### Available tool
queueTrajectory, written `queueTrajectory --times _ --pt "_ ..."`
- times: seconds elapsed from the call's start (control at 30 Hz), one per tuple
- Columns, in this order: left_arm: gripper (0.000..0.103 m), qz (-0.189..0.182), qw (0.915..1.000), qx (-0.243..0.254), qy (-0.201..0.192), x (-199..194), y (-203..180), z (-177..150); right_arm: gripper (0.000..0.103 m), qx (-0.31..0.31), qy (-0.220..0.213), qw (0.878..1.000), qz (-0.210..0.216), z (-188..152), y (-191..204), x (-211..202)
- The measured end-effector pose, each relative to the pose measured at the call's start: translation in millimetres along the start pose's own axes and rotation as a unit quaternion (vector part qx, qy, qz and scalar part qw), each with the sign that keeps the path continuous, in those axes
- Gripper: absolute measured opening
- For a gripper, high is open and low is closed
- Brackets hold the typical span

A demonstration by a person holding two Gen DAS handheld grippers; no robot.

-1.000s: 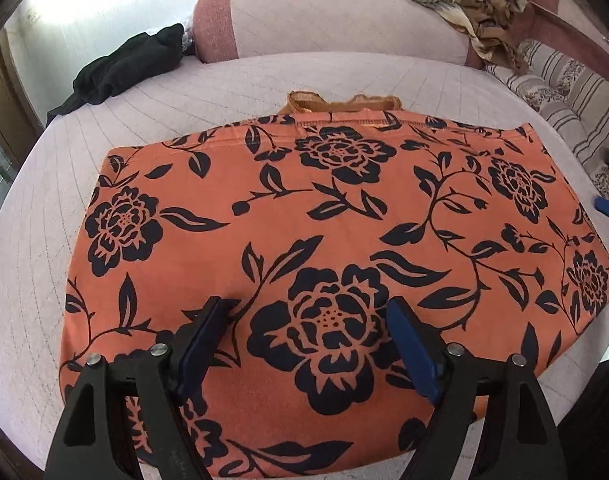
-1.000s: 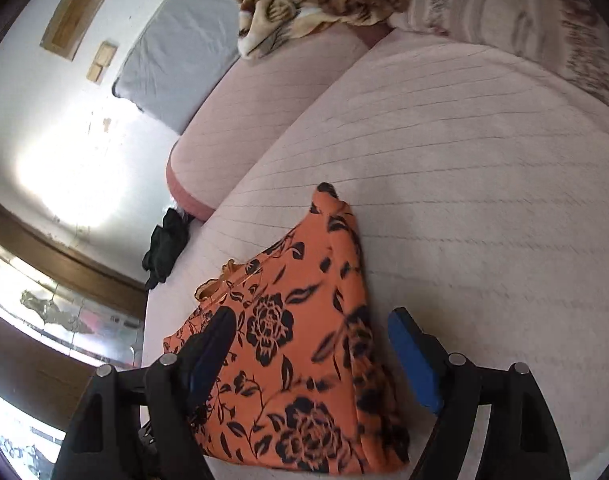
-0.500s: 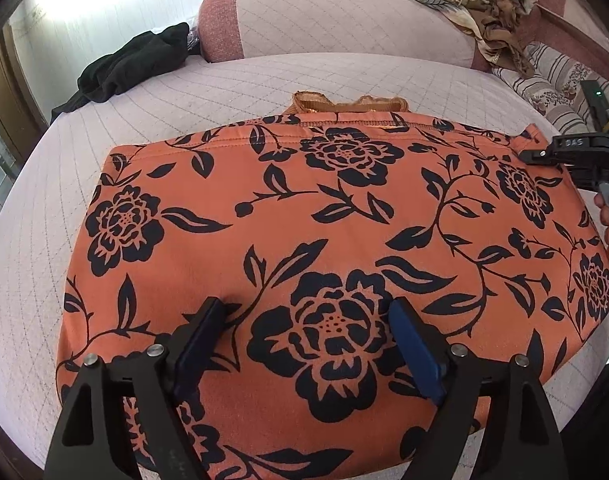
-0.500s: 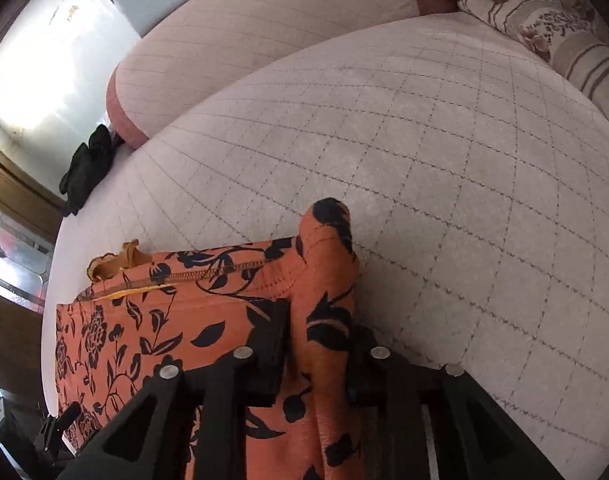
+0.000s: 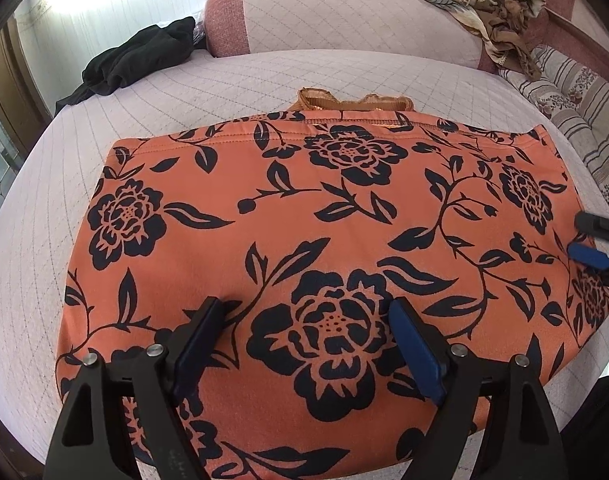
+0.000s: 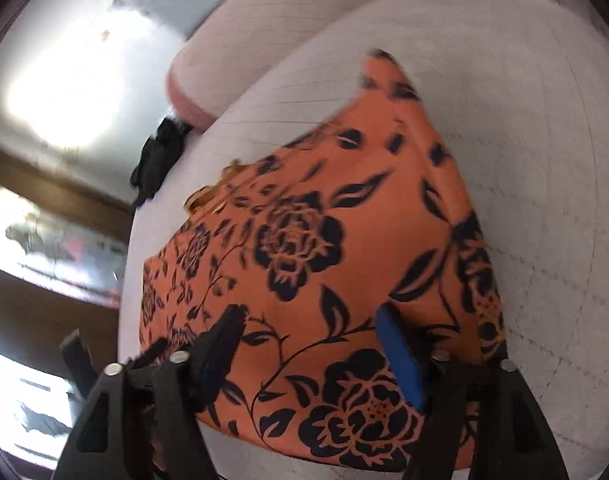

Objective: Fold small clothes

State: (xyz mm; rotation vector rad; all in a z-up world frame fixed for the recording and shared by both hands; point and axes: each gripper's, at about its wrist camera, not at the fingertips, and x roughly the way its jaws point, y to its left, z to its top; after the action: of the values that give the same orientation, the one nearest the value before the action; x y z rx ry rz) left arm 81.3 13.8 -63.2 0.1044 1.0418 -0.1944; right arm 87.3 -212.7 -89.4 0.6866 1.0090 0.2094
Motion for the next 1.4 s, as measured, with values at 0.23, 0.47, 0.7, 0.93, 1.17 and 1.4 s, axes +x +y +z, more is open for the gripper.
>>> queueTrajectory --times 0.23,0.47,0.7,0.93,1.17,1.4 --pt "0.085 0.001 1.0000 -0.007 -0.003 1 -1 -1 0.083 -0.038 -0.041 0.998 0.006 -10 26 -25" --pt "0.085 -0.010 0.9991 -0.039 -0.016 -16 14 -3 0.084 -0.005 -0.097 0.995 0.022 -33 39 -60" --pt "0.085 0.006 0.9995 -0.023 -0.020 -24 11 -16 0.087 0.125 -0.075 0.988 0.046 -105 -12 -53" --pt "0.086 -0.008 0.9983 -0.052 -0.025 -31 20 -16 0.088 0.204 -0.116 0.969 0.078 -83 -49 -51" --pt "0.085 0.001 0.9989 -0.045 -0.014 -25 26 -16 0.046 0.209 -0.127 0.967 0.064 -67 -55 -44" --pt "0.085 0.010 0.9996 -0.019 -0.019 -23 13 -14 0.060 0.148 -0.142 0.979 0.016 -66 -38 -47"
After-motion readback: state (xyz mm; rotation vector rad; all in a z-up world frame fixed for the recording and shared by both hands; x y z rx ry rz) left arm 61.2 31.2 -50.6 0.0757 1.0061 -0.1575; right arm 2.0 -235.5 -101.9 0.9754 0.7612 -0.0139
